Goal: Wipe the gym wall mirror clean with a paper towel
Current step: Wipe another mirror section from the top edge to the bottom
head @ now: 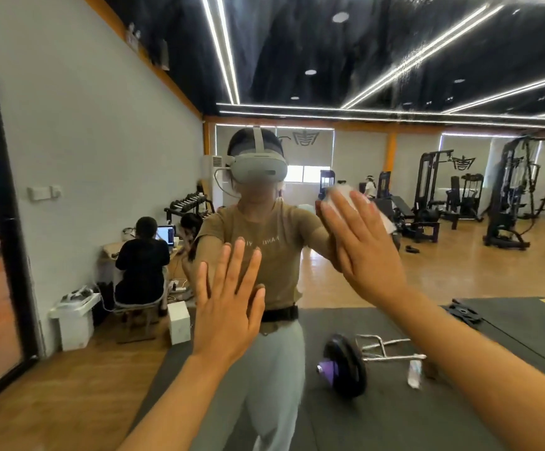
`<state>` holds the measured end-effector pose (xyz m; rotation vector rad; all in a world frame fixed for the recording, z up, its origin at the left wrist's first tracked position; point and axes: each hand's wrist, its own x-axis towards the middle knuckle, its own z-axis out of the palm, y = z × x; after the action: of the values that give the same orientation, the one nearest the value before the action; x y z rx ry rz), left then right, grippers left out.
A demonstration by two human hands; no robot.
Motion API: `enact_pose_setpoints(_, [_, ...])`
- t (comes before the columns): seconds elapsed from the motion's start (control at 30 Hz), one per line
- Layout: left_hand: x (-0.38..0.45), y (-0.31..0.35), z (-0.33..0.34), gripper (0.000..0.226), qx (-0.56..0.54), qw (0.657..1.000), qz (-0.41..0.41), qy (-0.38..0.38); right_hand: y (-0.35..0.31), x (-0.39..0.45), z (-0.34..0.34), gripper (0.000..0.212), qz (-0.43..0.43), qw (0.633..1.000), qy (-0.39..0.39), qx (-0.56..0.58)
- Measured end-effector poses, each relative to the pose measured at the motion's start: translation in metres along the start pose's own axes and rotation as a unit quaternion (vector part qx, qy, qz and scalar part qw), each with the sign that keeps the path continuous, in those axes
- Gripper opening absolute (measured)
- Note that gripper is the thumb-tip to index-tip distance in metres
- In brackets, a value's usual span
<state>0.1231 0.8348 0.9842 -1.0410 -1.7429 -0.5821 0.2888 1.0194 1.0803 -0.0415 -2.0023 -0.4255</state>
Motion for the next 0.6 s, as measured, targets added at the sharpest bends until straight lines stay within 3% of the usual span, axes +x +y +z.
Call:
enact_pose_setpoints(0.07, [0.002, 0.000, 0.002, 0.065, 0.011, 1.000, -0.001, 0.012, 0.004, 0.042, -0.009, 0.055, -0.004, 0.999, 0.035, -0.003])
enact_pose_setpoints(0.17, [0.002, -0.001, 0.002, 0.063, 0.018, 1.000, 0.001, 0.012, -0.006, 0.082, -0.011, 0.054, 0.068, 0.991, 0.109, 0.038])
enact_pose_setpoints(0.3, [-0.001, -0.001, 0.002, 0.064, 0.013, 1.000, 0.006, 0.016, -0.033, 0.065, 0.015, 0.054, 0.135, 0.975, 0.169, 0.050])
enact_pose_setpoints(0.43, [-0.001, -0.001, 0.005, 0.063, 0.016, 1.000, 0.009, 0.022, -0.069, -0.017, 0.053, 0.057, 0.149, 0.976, 0.139, 0.070])
enact_pose_setpoints(0.6, [-0.001, -0.002, 0.006, 0.062, 0.025, 0.999, 0.013, 0.035, -0.101, -0.134, 0.084, 0.066, 0.094, 0.995, 0.018, 0.035])
